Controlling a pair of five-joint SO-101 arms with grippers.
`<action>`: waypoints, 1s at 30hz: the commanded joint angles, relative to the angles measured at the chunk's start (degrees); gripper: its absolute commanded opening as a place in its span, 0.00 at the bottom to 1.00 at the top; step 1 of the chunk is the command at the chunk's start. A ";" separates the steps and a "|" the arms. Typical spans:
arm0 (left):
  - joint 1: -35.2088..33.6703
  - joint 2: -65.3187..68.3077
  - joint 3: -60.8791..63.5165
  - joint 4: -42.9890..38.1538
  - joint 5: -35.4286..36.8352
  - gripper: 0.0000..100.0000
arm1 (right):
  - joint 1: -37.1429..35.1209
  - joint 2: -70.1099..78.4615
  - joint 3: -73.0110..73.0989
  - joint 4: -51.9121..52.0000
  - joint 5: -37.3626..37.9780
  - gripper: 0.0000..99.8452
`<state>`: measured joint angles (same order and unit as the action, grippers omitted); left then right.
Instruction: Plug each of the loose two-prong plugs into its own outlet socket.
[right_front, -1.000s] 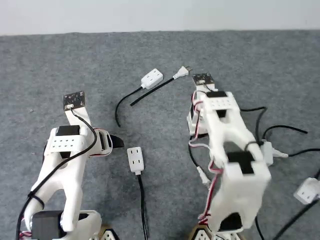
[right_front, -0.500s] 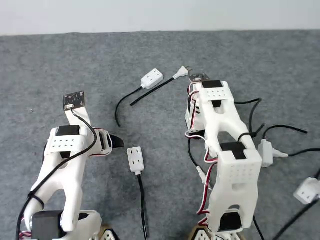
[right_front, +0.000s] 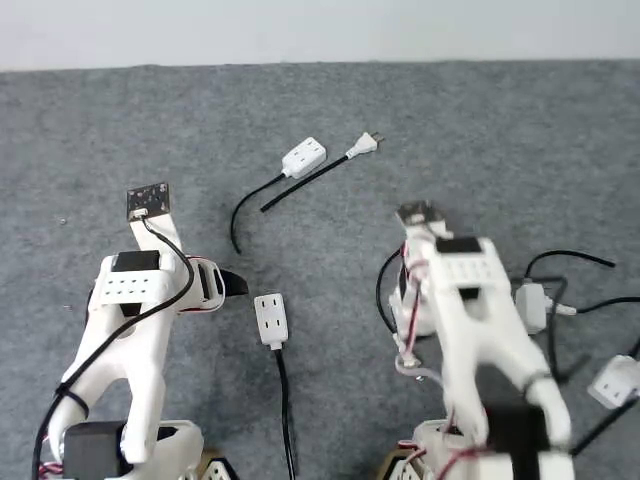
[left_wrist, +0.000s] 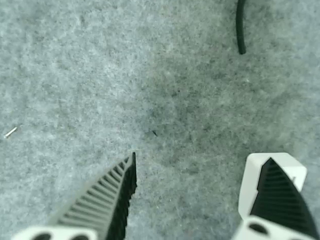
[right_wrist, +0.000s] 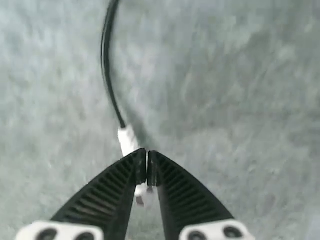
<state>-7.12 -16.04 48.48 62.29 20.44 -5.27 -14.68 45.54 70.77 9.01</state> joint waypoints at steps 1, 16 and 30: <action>0.09 -1.23 -0.57 -0.88 -0.62 0.36 | -0.48 -7.52 4.04 -2.51 2.46 0.01; 0.09 -1.23 -0.57 -0.88 -0.62 0.36 | -9.10 -0.48 4.66 -3.21 7.12 0.01; 0.09 -1.23 -0.57 -0.88 -0.62 0.36 | -9.63 -1.19 1.76 -4.09 3.87 0.16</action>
<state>-7.12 -16.04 48.48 62.29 20.44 -14.77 -15.30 50.37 67.52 14.55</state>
